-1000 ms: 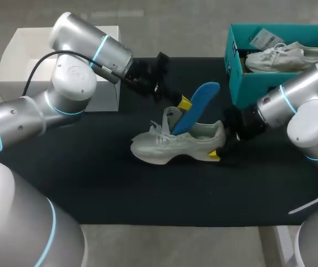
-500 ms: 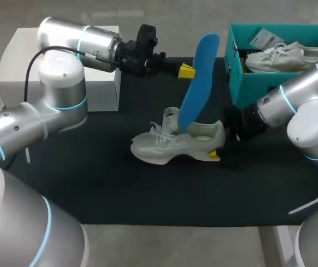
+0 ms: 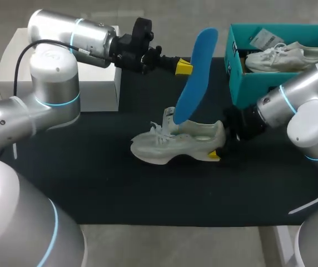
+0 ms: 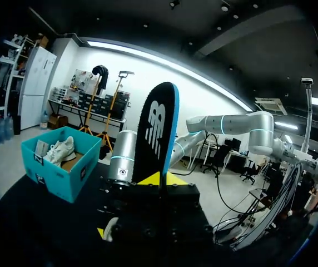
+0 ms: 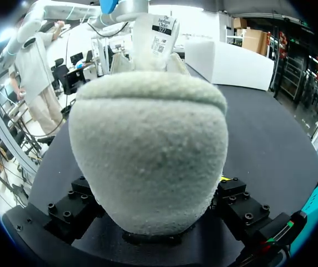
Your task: Take the shoe out of the shoebox, open the shoe tongue, remove and reinsert the insole, then place the shoe into the shoebox
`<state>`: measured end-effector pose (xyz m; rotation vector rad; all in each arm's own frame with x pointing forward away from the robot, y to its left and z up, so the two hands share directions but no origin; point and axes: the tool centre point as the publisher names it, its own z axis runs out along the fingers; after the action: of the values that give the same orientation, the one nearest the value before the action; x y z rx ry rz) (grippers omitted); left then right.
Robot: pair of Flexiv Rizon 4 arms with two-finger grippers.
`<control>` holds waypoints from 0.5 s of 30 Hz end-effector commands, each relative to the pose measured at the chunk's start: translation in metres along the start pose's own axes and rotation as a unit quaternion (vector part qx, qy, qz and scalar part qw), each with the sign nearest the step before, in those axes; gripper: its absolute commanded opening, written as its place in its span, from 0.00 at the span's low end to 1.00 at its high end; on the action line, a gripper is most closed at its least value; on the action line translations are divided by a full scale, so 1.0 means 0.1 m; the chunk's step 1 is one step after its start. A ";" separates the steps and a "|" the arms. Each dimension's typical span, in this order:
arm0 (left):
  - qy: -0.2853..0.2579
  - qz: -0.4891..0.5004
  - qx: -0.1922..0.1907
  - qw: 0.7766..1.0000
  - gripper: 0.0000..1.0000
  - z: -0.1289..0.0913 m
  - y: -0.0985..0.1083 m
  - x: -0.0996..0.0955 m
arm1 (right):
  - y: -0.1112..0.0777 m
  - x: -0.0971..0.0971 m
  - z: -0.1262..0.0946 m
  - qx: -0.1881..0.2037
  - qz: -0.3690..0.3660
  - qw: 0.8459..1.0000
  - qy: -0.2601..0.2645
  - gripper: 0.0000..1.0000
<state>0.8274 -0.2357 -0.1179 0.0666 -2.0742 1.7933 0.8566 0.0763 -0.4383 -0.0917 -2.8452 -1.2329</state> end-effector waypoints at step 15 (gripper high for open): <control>0.140 -0.139 0.115 0.973 0.00 0.02 -0.41 1.45 | -0.02 -0.01 0.06 0.001 0.000 1.000 0.000 0.00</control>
<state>0.7352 -0.2312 -0.0384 0.0920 -1.6465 1.7276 0.8566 0.0763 -0.4383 -0.0916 -2.8452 -1.2329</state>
